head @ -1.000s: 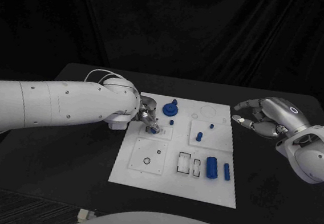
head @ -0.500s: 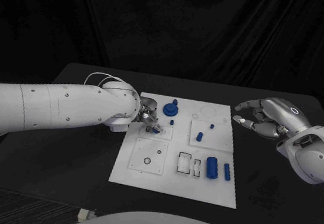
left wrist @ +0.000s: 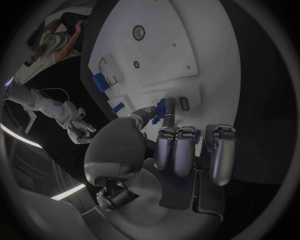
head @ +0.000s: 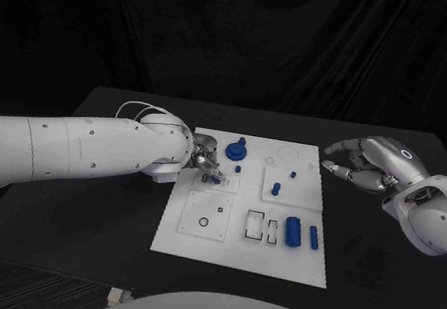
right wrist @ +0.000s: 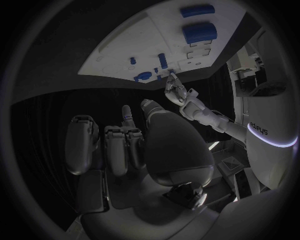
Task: Assemble the parts on the task board
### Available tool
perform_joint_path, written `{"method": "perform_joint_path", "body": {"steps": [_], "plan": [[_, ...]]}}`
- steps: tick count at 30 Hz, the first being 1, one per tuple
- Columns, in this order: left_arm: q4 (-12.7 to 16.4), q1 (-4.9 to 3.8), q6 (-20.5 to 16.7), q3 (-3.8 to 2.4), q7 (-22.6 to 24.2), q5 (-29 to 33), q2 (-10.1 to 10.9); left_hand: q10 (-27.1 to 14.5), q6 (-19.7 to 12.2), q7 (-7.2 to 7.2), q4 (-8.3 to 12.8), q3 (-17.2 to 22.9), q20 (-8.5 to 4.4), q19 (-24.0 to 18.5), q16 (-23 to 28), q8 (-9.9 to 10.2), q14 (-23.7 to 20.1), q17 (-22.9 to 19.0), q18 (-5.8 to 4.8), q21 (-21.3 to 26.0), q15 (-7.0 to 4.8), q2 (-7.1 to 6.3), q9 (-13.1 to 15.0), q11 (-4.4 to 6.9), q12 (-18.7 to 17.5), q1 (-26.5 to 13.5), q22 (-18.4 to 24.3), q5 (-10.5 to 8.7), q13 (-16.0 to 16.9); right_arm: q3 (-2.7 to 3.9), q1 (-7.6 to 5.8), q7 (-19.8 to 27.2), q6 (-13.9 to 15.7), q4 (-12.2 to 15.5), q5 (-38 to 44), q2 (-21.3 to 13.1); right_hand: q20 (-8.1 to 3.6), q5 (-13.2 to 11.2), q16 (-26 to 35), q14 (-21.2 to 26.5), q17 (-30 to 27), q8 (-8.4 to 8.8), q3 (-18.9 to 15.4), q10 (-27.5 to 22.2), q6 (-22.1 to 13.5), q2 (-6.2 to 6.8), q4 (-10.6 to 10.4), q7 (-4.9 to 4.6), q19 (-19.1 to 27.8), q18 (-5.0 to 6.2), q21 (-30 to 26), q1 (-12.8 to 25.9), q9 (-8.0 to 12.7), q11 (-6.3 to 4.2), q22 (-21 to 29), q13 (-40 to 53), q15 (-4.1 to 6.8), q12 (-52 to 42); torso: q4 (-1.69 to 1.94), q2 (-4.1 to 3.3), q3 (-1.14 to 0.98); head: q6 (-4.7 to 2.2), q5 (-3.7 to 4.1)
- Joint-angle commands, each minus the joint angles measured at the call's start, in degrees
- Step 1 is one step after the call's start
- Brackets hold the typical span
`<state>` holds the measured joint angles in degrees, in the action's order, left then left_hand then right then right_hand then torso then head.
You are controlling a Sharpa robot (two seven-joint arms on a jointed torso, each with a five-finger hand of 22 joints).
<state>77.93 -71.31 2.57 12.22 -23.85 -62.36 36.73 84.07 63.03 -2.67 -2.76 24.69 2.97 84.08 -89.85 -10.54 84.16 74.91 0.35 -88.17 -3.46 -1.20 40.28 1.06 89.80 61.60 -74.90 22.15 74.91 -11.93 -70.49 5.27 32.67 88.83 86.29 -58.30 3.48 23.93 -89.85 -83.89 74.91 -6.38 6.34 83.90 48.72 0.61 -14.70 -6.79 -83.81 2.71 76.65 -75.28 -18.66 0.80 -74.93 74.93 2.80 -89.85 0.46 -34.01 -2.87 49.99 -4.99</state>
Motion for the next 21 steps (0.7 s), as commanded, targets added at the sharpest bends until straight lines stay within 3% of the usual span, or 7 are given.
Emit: {"method": "perform_joint_path", "body": {"steps": [1,21], "plan": [[-0.11,0.25,-0.17,-0.04,0.86,0.43,-0.22,5.93,-0.39,0.02,0.05,0.43,-0.26,3.72,-0.15,0.05,5.84,15.09,0.46,0.26,-0.3,0.26,0.07,0.1,0.2,-0.4,-13.12,-0.28,15.09,0.04,0.16,-1.22,-0.55,-0.03,0.12,0.0,0.26,0.37,-0.15,-6.11,15.09,0.26,0.42,6.1,0.2,-0.12,0.0,0.1,0.09,0.57,-0.35,-0.64,0.11,0.37,-10.69,15.07,-0.27,-0.15,0.03,0.05,0.0,0.01,0.03],[-1.06,1.21,-1.23,-0.04,1.37,0.43,-0.72,5.93,-0.54,-0.03,0.0,0.74,-0.22,3.51,-0.15,0.04,5.84,15.09,0.54,0.47,-0.25,0.55,0.26,0.04,0.2,-0.32,-12.94,-0.29,15.09,0.04,0.32,-1.37,-0.87,-0.03,0.12,-0.05,0.26,0.75,-0.14,-6.11,15.09,0.3,0.65,6.1,0.23,-0.08,0.16,0.08,0.27,0.66,-0.78,-0.93,0.21,0.39,-10.55,15.07,-0.28,-0.15,-0.01,-0.09,0.05,0.01,-0.14]]}}
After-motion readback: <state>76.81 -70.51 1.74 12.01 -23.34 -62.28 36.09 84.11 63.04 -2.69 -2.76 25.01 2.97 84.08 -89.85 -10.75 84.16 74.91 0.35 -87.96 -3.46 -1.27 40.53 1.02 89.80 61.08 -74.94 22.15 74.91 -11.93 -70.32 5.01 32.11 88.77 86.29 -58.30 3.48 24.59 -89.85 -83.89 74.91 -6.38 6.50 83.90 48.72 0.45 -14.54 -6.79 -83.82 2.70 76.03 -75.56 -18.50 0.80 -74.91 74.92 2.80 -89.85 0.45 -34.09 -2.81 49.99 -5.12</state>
